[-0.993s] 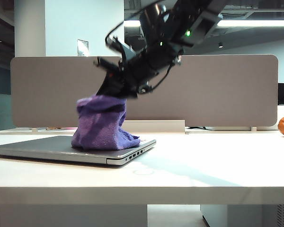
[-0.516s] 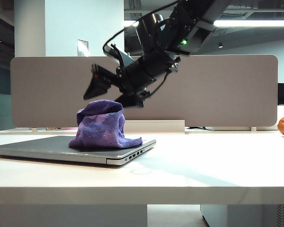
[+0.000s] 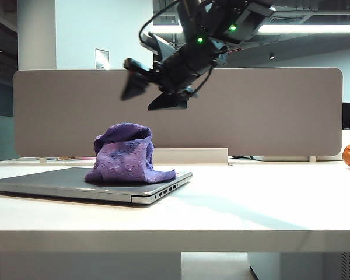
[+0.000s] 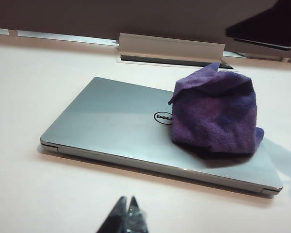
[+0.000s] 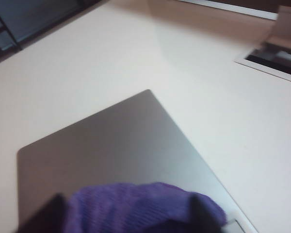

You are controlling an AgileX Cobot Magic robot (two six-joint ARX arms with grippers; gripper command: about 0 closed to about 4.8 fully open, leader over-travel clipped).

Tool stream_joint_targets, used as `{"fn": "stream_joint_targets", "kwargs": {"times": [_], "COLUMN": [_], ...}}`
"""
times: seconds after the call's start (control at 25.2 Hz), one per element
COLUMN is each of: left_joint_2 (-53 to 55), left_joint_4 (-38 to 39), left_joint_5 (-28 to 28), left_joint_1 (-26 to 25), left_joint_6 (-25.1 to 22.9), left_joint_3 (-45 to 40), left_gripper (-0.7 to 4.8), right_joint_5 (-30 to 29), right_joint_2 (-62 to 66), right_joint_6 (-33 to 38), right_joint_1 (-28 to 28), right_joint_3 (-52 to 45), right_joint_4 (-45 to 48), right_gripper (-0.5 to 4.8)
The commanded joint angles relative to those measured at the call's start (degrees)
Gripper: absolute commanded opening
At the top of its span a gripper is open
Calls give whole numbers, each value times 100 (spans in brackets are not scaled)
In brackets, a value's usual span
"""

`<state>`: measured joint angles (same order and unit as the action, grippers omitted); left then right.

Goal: Pick up the purple rag and put it over the laptop.

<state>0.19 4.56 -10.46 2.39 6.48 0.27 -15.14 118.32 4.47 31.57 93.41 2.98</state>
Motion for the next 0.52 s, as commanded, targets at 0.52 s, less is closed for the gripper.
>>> {"fn": "stream_joint_targets", "kwargs": {"times": [0.52], "left_joint_2": [4], "left_joint_4": [-35], "left_joint_5": [-28], "left_joint_1": [4], "left_joint_6": [20], "left_joint_3": [24], "left_gripper": [-6], "right_joint_5": [498], "right_joint_2": [-623], "right_joint_6": [-22], "right_joint_1": [-837], "right_joint_3": [17], "right_joint_4": [-1801], "right_gripper": [-9]}}
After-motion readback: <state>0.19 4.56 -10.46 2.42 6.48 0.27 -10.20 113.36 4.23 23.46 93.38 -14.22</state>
